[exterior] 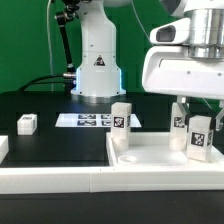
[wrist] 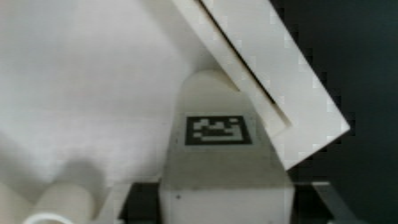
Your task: Assemble square table
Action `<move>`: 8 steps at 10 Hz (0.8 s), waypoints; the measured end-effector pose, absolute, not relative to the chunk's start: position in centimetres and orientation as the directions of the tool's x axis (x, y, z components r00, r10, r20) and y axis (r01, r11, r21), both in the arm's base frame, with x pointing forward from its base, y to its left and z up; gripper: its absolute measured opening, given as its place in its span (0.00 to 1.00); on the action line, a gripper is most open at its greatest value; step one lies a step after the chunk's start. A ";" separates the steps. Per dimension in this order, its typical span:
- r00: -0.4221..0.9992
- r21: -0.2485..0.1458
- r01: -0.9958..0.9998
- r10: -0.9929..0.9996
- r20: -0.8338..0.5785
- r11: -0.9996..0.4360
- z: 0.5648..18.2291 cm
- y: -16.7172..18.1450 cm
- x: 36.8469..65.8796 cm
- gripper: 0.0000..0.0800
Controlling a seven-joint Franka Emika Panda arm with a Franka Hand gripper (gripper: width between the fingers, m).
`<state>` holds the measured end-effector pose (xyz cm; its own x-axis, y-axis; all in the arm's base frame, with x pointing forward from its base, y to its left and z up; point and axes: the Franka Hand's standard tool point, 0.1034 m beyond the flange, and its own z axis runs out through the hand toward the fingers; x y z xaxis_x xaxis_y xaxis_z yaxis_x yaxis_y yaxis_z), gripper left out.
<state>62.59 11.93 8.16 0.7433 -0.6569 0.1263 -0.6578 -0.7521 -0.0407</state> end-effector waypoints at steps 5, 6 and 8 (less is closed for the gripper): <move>0.340 -0.107 -0.932 -0.937 0.079 -0.347 8.0 12.0 62.5 0.36; 0.267 -0.111 -0.956 -0.961 0.069 -0.273 8.0 12.2 62.4 0.36; 0.087 -0.114 -0.989 -0.995 0.046 -0.092 8.1 12.4 62.3 0.36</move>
Offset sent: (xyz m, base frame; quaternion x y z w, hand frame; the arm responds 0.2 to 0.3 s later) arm -0.0052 0.0005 -0.0104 0.0088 -0.0026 0.3316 0.9434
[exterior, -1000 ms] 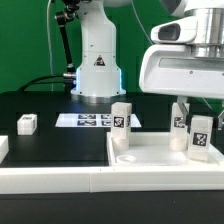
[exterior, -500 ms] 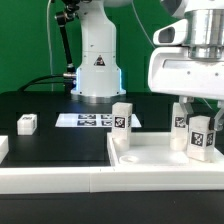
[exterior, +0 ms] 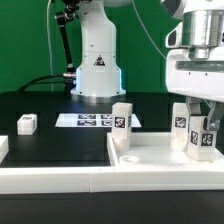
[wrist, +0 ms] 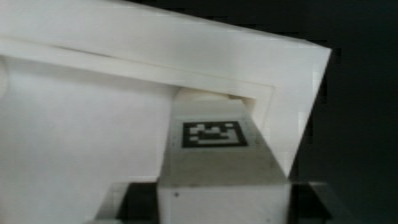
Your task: Assemble square table
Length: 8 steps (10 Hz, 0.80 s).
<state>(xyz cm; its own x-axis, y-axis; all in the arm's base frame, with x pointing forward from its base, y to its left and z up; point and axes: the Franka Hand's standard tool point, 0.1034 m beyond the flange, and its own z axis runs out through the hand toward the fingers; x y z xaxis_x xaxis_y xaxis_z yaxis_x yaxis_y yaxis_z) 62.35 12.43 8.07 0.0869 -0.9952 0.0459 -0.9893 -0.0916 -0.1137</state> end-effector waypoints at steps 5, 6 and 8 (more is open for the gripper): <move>-0.252 -0.121 -0.960 -0.968 -0.022 0.252 8.0 12.2 62.4 0.36; -0.297 -0.118 -0.947 -0.954 -0.036 0.299 8.0 12.2 62.4 0.36; -0.330 -0.112 -0.936 -0.942 -0.054 0.334 8.0 12.1 62.4 0.36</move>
Offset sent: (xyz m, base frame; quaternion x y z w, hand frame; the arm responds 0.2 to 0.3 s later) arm -0.0050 -0.0020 -0.0035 -0.0210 -0.0061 0.2406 0.9704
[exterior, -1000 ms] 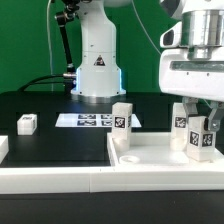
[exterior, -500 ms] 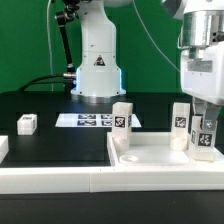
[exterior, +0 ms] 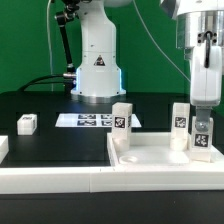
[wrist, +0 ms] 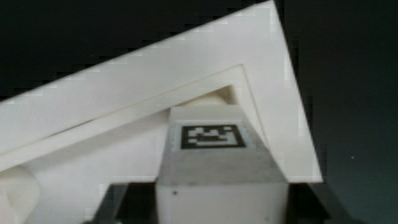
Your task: Assemble square table
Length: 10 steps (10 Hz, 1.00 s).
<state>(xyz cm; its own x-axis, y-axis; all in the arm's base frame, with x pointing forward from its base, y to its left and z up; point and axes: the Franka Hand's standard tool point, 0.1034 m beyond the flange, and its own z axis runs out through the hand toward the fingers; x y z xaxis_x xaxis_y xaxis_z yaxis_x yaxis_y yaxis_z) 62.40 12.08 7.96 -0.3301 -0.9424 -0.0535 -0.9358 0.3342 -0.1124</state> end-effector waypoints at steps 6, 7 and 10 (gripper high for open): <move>-0.165 -0.129 -0.977 -0.985 -0.042 0.169 8.1 12.0 62.7 0.77; -0.067 -0.126 -0.990 -0.997 -0.029 0.070 8.1 12.3 62.6 0.80; 0.176 -0.134 -0.975 -0.984 0.005 -0.175 8.0 13.0 62.6 0.81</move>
Offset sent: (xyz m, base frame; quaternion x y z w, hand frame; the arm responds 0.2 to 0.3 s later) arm 0.0000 0.0000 0.0000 0.0000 0.0000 -0.0650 0.9979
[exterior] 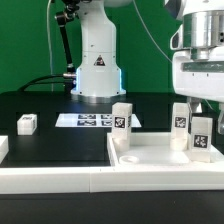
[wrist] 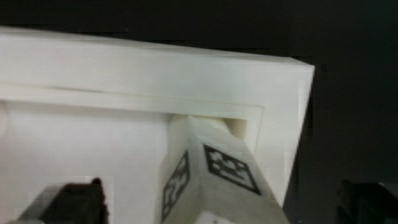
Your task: Assemble square table
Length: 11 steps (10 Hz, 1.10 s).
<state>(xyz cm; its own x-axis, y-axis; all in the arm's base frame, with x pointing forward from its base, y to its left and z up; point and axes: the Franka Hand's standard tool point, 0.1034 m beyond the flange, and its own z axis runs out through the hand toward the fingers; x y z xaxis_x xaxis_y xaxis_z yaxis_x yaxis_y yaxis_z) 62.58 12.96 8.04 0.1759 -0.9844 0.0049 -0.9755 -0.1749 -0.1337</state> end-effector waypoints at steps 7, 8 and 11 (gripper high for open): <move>0.708 -0.086 -0.693 -0.699 0.102 -0.715 8.4 12.0 63.2 0.81; 0.750 -0.079 -0.647 -0.652 0.109 -0.758 8.4 11.9 63.3 0.81; 0.853 -0.046 -0.504 -0.505 0.129 -0.863 8.4 11.7 63.3 0.81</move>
Offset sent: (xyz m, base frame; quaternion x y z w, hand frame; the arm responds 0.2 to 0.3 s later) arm 0.0071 0.0018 0.0090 -0.0103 -0.0098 -0.2602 0.9654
